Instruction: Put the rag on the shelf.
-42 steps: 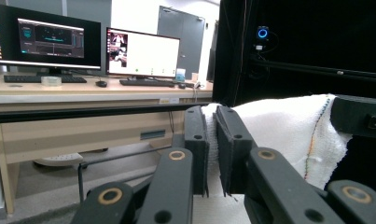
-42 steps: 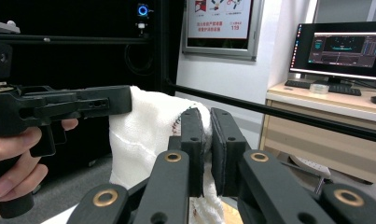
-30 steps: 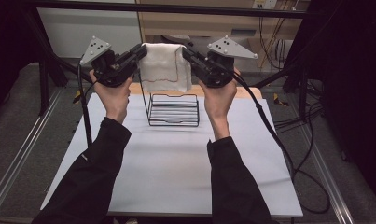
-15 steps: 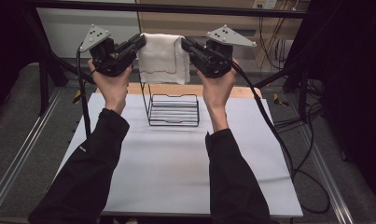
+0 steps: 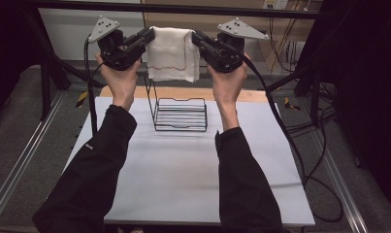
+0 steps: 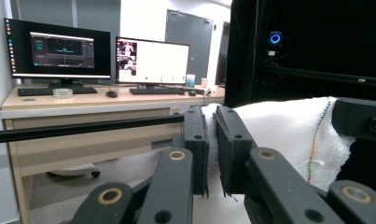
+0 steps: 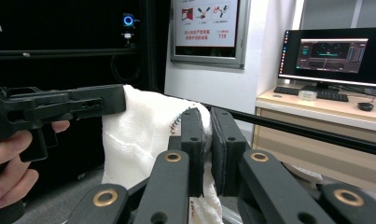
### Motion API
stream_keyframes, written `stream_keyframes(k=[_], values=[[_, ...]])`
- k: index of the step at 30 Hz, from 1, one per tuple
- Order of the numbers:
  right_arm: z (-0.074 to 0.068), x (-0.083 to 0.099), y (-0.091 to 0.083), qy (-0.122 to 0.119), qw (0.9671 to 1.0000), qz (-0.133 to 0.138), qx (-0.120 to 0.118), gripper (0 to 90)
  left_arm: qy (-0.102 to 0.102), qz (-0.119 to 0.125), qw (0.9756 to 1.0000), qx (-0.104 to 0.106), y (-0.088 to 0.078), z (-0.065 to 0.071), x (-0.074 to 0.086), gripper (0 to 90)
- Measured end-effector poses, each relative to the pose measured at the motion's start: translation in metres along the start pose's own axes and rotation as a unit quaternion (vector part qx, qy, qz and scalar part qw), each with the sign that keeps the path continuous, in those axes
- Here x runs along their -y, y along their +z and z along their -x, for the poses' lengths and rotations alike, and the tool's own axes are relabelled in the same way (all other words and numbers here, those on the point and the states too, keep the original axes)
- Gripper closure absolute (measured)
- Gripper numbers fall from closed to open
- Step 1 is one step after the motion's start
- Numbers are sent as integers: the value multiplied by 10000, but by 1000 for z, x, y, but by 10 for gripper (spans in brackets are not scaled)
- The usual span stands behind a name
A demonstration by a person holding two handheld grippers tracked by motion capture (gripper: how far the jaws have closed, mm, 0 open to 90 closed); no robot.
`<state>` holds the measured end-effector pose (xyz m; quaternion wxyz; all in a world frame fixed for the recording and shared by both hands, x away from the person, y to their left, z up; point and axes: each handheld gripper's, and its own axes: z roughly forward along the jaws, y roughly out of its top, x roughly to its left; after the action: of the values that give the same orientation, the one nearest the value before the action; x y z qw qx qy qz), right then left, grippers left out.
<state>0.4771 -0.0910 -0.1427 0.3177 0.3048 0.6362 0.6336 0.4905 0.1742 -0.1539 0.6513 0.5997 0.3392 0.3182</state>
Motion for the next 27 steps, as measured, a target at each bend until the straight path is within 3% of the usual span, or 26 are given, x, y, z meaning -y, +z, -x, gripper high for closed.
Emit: stream_keyframes(k=[11,19,27], values=[[11,1,21,111,9999,-74,53,847,-82,-117,9999,-86,17,-13,-1,829],[17,4,33,196,9997,-160,62,846,-25,-195,9997,-166,25,-19,1,828],[22,8,41,209,9994,-259,89,846,-78,-269,9995,-146,32,-26,7,828]])
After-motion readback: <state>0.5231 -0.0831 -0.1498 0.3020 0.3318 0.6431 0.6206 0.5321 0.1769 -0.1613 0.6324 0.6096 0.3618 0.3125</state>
